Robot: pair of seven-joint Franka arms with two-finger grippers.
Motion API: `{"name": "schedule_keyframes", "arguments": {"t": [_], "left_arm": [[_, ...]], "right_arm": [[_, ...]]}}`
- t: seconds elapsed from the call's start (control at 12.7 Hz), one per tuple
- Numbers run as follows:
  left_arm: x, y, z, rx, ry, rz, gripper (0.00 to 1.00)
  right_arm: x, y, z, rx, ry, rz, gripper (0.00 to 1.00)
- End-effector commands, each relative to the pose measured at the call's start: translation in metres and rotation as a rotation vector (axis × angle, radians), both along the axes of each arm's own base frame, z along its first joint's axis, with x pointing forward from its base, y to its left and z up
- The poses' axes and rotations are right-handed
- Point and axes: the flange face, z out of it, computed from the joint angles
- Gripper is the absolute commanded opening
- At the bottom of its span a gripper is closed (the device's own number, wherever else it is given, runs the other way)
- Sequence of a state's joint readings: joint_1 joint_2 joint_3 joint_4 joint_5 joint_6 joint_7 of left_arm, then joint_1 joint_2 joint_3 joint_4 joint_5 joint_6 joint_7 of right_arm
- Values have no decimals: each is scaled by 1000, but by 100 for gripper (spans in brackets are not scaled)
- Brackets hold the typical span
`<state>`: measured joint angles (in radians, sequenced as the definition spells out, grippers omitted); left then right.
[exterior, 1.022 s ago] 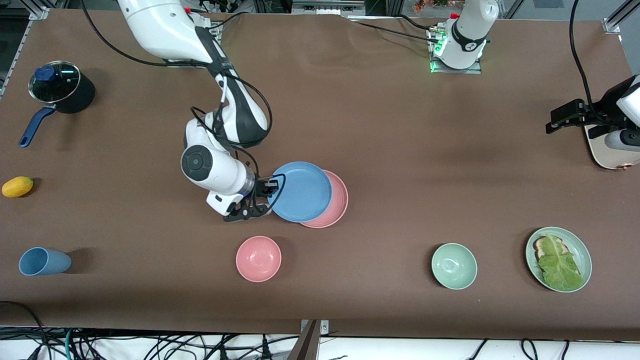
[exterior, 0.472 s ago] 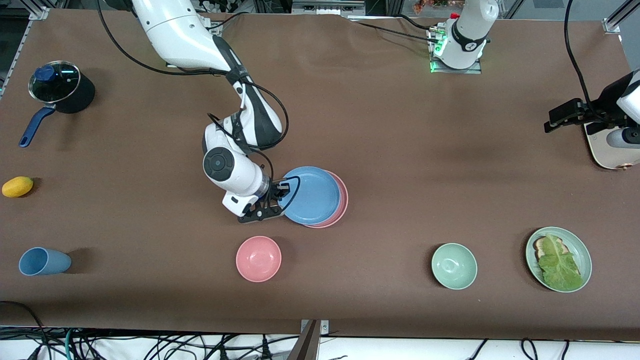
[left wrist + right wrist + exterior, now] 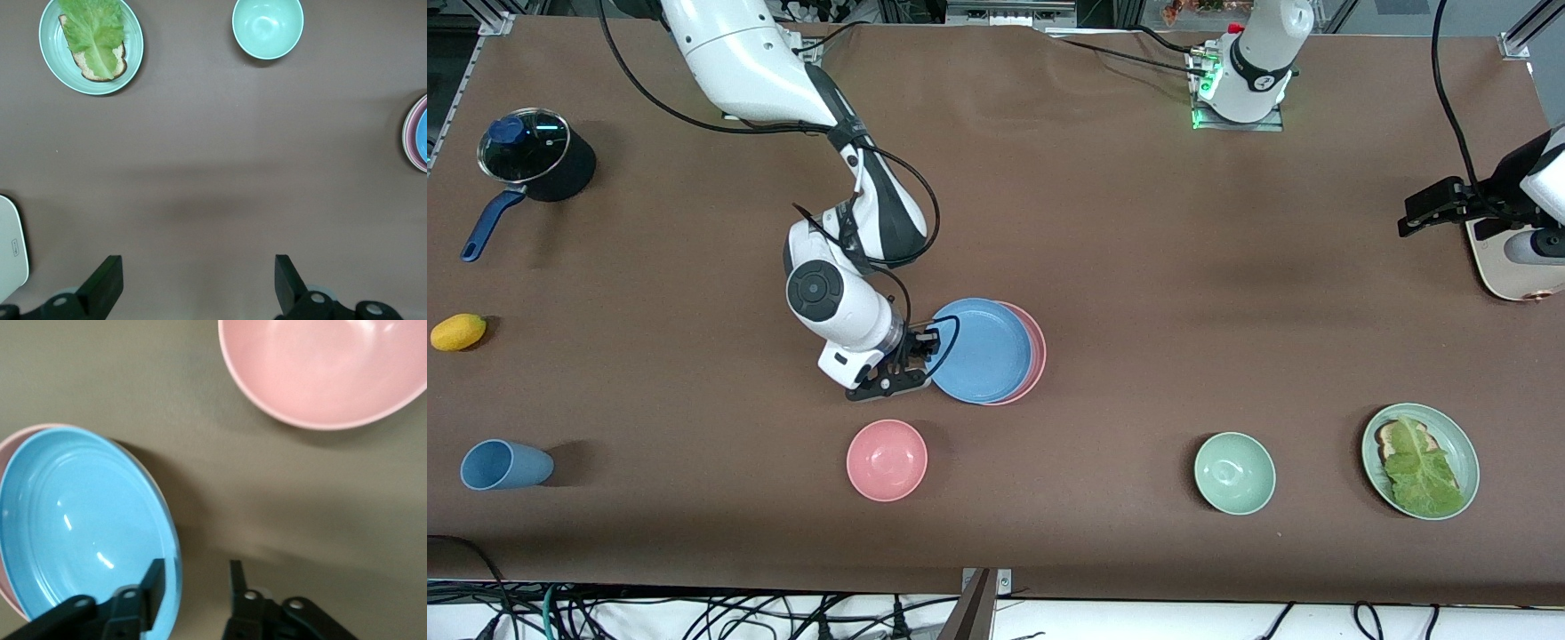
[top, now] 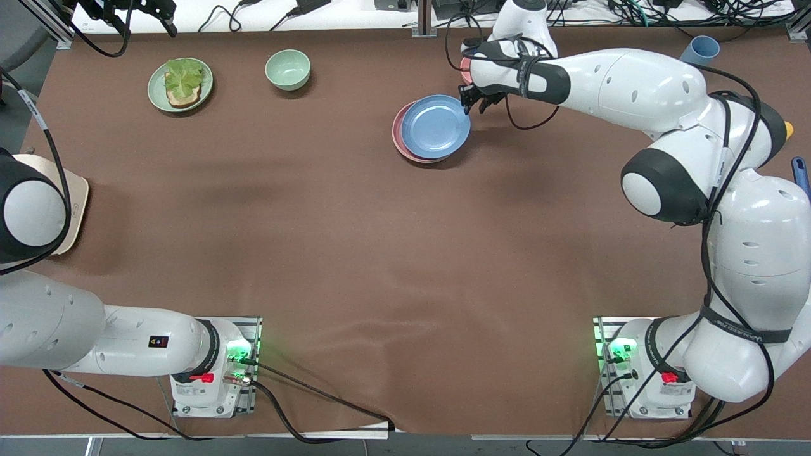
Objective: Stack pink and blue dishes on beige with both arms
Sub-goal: 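Open the right gripper and pull it back from the plates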
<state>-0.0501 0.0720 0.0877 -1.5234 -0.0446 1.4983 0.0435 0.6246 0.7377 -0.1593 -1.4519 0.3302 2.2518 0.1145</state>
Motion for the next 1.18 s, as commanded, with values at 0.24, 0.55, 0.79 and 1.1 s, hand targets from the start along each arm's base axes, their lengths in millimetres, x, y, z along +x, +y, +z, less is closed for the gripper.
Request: {"name": "schedule_keyframes", "arguments": {"t": [0.24,0.55,0.79,1.1], "left_arm": [[-3,-3,-3,15,-2,-16,100],[-3,-3,-3,13,-2,-16,100],[-3,-4,-2,14,-5,-17,100],[-2,-4,-2,14,-5,-17,100]], "right_arm": [[20,-93,86,-93,74,-97,100],[22,-191,171,-115,115,-227,100],[8,-258,226,-165,166,-299,100],[-3,-306,299,-184,200,-346,100]]}}
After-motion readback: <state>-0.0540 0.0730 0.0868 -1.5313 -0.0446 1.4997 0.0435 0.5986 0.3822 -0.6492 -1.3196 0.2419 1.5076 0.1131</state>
